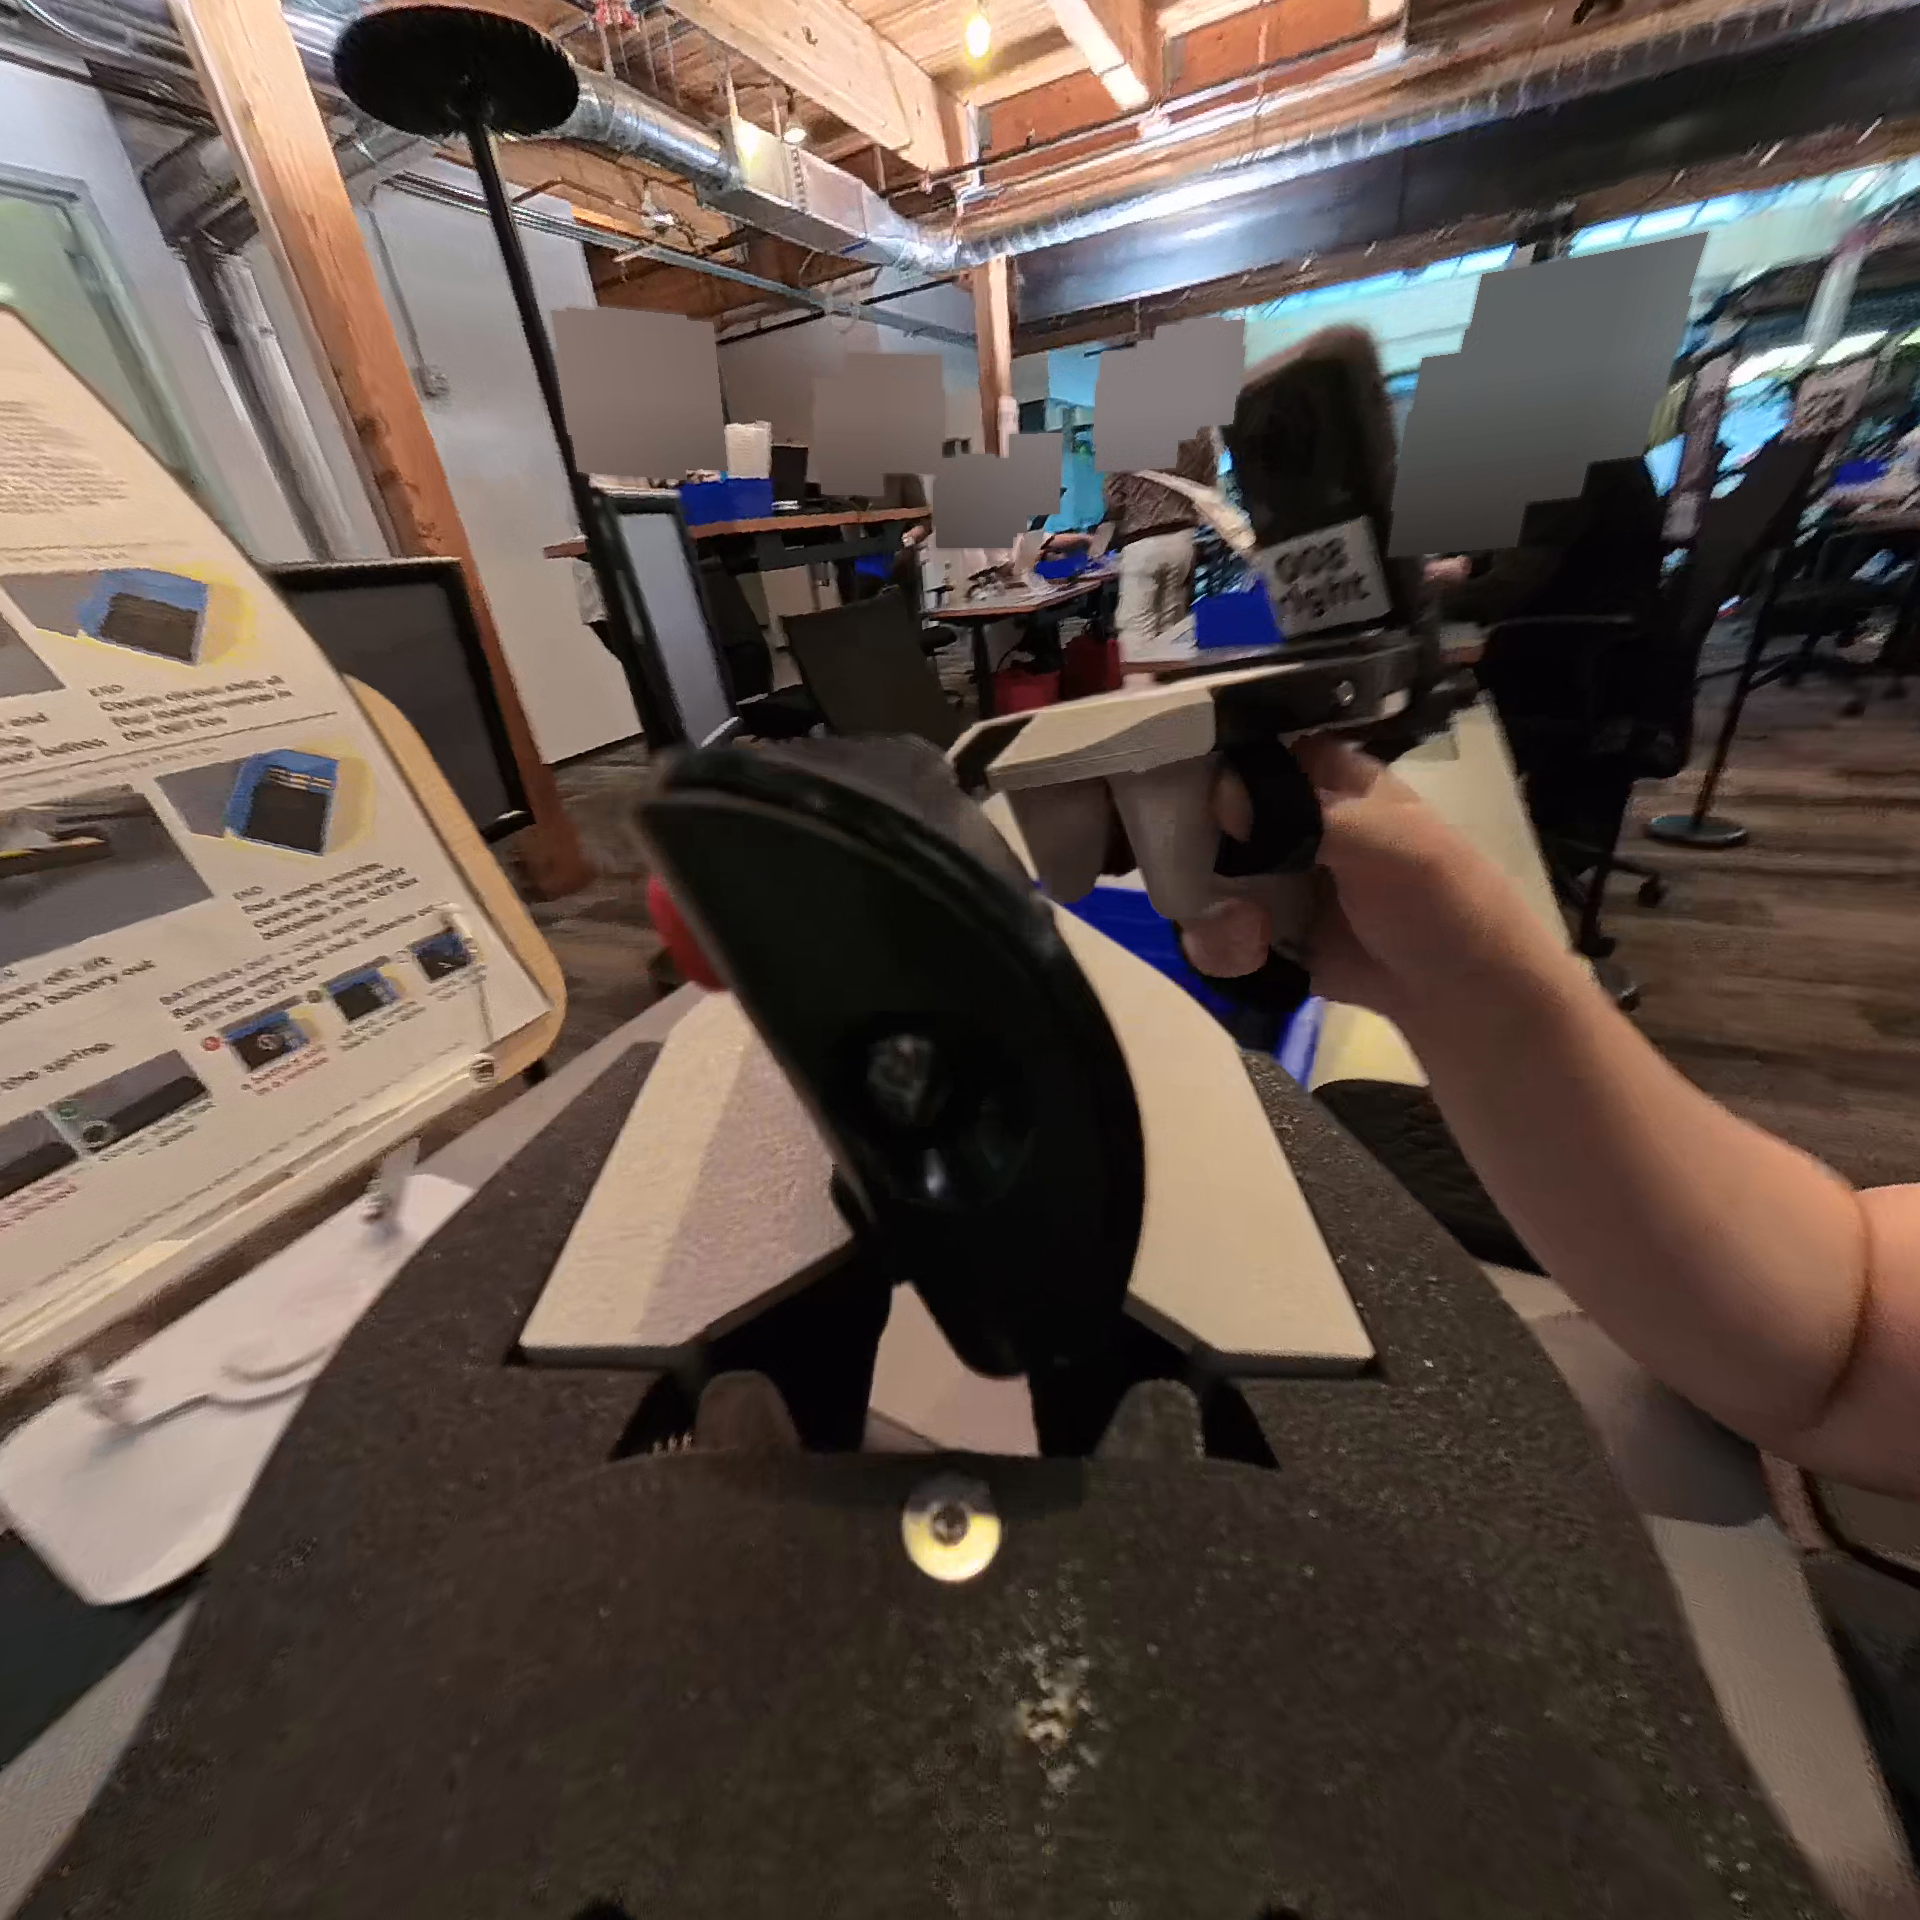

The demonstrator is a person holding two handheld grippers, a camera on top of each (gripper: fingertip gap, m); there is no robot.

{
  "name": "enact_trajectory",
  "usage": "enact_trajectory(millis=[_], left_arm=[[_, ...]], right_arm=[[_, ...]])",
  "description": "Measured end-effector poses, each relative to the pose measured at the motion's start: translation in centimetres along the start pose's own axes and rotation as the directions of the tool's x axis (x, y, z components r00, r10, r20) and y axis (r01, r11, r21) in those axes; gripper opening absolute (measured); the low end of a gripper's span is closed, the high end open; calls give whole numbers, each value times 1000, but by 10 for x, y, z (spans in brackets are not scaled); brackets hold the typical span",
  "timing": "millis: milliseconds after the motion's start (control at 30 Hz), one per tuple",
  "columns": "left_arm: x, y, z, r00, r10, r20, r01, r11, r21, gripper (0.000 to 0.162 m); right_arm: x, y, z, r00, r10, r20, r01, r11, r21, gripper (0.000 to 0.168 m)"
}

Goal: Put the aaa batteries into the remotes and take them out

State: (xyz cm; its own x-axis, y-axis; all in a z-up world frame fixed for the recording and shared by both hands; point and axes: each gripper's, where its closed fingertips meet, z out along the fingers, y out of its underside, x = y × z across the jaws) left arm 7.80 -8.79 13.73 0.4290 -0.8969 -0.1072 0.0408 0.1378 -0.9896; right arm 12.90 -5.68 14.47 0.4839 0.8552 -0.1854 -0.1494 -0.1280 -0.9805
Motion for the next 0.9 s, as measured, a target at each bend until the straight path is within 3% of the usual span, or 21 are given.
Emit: enact_trajectory(millis=[133,400,467,567,900], left_arm=[[1,-6,-4,993,-91,-78,94,995,40,19],[6,-4,-1,996,-26,-88,29,999,29,19],[9,-3,-1,994,-16,-106,19,1000,20,19],[14,-2,-1,990,-19,-140,21,1000,12,19],[11,5,3,993,101,-59,-104,994,-40,19]], right_arm=[[-9,-2,-5,978,132,164,-132,991,-7,21],[-3,9,-2,987,123,108,-116,991,-72,33],[-6,10,-1,974,167,155,-156,985,-78,36],[-17,8,-3,943,221,247,-204,975,-92,25],[-4,18,-2,988,135,72,-124,982,-144,27]])
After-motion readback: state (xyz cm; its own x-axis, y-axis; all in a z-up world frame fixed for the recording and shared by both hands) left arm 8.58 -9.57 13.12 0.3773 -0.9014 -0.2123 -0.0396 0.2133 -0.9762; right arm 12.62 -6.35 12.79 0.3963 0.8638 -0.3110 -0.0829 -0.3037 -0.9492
